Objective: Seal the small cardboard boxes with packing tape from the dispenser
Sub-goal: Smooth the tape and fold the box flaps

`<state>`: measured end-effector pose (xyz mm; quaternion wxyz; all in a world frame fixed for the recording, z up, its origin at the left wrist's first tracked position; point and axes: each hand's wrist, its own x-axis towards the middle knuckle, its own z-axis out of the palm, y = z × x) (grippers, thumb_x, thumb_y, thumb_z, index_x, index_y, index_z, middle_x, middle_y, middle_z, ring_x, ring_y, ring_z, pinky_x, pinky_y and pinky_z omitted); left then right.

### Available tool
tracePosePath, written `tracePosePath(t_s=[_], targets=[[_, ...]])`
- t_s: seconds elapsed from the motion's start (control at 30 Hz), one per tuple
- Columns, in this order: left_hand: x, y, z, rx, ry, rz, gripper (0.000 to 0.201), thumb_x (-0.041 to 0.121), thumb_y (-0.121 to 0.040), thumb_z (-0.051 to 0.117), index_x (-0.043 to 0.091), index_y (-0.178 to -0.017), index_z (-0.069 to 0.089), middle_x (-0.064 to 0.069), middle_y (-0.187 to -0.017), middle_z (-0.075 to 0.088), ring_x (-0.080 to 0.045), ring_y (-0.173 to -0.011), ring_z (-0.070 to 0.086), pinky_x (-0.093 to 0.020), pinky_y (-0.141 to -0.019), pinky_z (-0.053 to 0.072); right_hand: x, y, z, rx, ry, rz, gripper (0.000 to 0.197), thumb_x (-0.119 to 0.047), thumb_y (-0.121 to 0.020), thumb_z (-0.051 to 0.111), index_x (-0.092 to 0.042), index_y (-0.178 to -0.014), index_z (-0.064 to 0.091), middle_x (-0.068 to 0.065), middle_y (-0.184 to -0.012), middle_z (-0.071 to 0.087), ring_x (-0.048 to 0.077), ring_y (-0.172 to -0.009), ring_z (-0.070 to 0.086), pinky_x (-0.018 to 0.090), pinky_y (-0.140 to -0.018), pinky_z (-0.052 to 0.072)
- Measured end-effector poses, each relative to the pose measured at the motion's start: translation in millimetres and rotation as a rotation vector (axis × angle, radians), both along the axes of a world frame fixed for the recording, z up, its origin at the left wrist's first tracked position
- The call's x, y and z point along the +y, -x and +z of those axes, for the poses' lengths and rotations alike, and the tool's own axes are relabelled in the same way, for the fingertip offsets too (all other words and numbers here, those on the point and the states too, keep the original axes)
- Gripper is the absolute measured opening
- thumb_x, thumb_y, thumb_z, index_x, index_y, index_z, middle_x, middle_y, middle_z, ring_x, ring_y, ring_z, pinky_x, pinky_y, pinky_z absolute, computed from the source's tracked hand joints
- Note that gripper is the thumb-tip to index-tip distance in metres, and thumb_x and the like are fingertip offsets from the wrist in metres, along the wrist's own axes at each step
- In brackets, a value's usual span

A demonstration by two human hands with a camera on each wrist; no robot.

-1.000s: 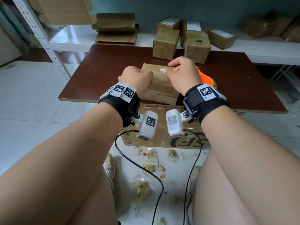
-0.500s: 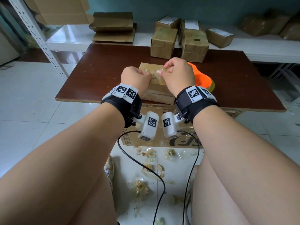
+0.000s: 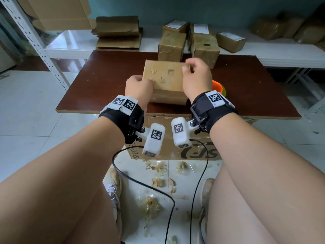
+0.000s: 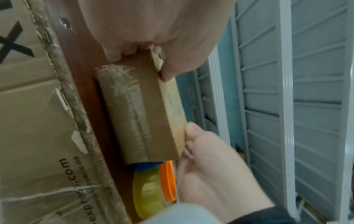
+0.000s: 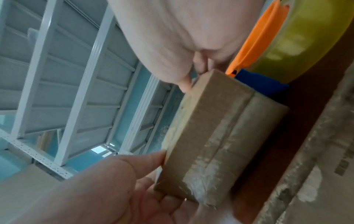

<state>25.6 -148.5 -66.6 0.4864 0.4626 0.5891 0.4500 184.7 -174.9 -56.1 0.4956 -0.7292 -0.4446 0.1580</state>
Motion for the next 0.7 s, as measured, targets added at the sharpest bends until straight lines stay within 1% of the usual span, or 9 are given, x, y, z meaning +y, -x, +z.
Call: tracePosePath(t_s=[0.1,0.17,0.23,0.3,0.4,0.5,0.6,0.67,0.7], targets=[[-14.0,-2.0,12.2,-0.080,-0.153,0.002,0.027,0.019,-0.100,0.051,0.016,-0.122,0.067,0.006,-0.107,0.065,-0.007,-0.093,0.060,-0.026,-0.074,0.046,-11.7,2.2,13.0,0.021,-0.115,0.020,0.067,-0.051,-0.089,0.078,-0.023,-0.145,0.054,-0.007,-0.148,0.056,0.010,-0.136,0.049,0.022,-0.108,0.039],[-23.6,-3.7,17.7,-0.119,-0.262,-0.013,0.026,0.020,-0.098,0.052,0.014,-0.119,0.067,0.007,-0.107,0.067,0.000,-0.089,0.062,-0.021,-0.075,0.047,-19.3,1.7,16.3,-0.026,-0.178,0.023,0.090,-0.054,-0.076,0.088,-0.024,-0.149,0.047,-0.007,-0.152,0.050,0.008,-0.137,0.045,0.013,-0.106,0.035],[-29.4,-5.8,19.2,-0.162,-0.327,-0.020,0.025,0.020,-0.099,0.056,0.013,-0.120,0.067,0.008,-0.106,0.071,0.008,-0.084,0.066,-0.014,-0.075,0.051,-23.4,-1.7,15.1,-0.088,-0.236,0.017,0.096,-0.051,-0.073,0.092,-0.023,-0.152,0.045,-0.006,-0.154,0.049,0.005,-0.136,0.044,-0.003,-0.096,0.028],[-32.1,-8.7,18.4,-0.158,-0.374,-0.056,0.030,0.029,-0.098,0.067,0.016,-0.125,0.063,0.006,-0.113,0.073,0.006,-0.095,0.071,-0.018,-0.084,0.057,-25.0,-4.3,14.9,-0.091,-0.288,0.012,0.090,-0.047,-0.077,0.091,-0.022,-0.151,0.048,-0.006,-0.153,0.051,0.001,-0.134,0.044,-0.008,-0.090,0.026],[-33.8,-14.5,14.2,-0.062,-0.448,-0.073,0.063,0.046,-0.086,0.086,0.020,-0.130,0.050,0.010,-0.121,0.067,0.006,-0.103,0.068,-0.019,-0.090,0.057,-26.6,-0.8,16.0,-0.048,-0.364,0.001,0.069,-0.038,-0.087,0.084,-0.019,-0.147,0.056,-0.005,-0.149,0.057,0.004,-0.134,0.049,0.007,-0.107,0.036],[-34.8,-17.3,10.7,-0.032,-0.496,0.035,0.078,0.046,-0.076,0.095,0.015,-0.132,0.049,0.013,-0.118,0.064,0.009,-0.102,0.066,-0.010,-0.086,0.052,-26.7,5.7,17.7,-0.026,-0.428,-0.006,0.047,-0.026,-0.097,0.072,-0.016,-0.142,0.061,-0.003,-0.143,0.063,0.010,-0.133,0.054,0.021,-0.112,0.041],[-30.9,-15.9,11.7,-0.140,-0.472,0.095,0.068,0.039,-0.073,0.098,0.010,-0.123,0.062,0.005,-0.111,0.076,-0.002,-0.097,0.075,-0.022,-0.087,0.061,-28.2,5.8,22.1,0.014,-0.390,-0.015,0.056,-0.034,-0.099,0.070,-0.015,-0.149,0.053,-0.001,-0.152,0.055,0.005,-0.136,0.048,0.017,-0.111,0.039],[-27.2,-15.1,11.9,-0.163,-0.481,0.078,0.057,0.037,-0.072,0.099,0.011,-0.114,0.070,0.000,-0.103,0.081,-0.012,-0.094,0.079,-0.039,-0.087,0.065,-30.1,3.2,21.6,-0.001,-0.266,0.029,0.081,-0.049,-0.089,0.080,-0.020,-0.155,0.043,-0.001,-0.158,0.042,-0.002,-0.129,0.039,-0.002,-0.094,0.034],[-26.9,-14.6,12.5,-0.170,-0.490,0.062,0.053,0.036,-0.073,0.099,0.012,-0.112,0.072,-0.002,-0.101,0.081,-0.015,-0.093,0.080,-0.043,-0.087,0.065,-30.9,1.9,20.2,-0.017,-0.196,0.049,0.087,-0.054,-0.085,0.083,-0.022,-0.155,0.042,0.000,-0.155,0.037,-0.002,-0.124,0.038,-0.003,-0.086,0.033]])
